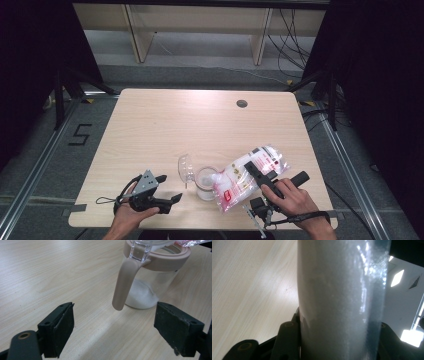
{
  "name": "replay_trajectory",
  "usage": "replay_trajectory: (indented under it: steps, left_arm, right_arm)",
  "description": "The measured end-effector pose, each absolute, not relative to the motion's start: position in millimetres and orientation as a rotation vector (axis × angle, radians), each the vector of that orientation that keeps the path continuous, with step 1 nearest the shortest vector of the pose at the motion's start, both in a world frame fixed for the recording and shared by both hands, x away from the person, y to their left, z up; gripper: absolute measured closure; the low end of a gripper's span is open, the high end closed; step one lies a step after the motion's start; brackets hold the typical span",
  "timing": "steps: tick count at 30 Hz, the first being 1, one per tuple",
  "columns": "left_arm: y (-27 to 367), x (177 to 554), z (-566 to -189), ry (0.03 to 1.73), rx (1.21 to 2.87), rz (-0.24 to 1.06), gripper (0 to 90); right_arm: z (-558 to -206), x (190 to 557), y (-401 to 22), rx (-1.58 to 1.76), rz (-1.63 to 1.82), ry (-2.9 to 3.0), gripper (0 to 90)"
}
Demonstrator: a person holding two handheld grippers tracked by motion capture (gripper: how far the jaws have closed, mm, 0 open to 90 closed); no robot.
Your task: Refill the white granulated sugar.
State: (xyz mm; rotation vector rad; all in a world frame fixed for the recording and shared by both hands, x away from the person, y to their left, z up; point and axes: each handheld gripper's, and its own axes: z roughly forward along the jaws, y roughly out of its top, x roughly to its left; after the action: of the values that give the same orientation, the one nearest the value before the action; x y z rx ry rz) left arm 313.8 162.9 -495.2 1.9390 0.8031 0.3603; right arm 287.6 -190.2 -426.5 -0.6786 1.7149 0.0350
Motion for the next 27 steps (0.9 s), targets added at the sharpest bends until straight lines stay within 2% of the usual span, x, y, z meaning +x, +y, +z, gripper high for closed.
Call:
replay_trajectory:
  steps: [27]
  left_arm:
    - [162.9,313.8,-495.1,0.803,1.94,0.361,16.0]
  right_arm:
    - [-424.2,288.2,-192.2,-0.674,0.016,1.718,62.0]
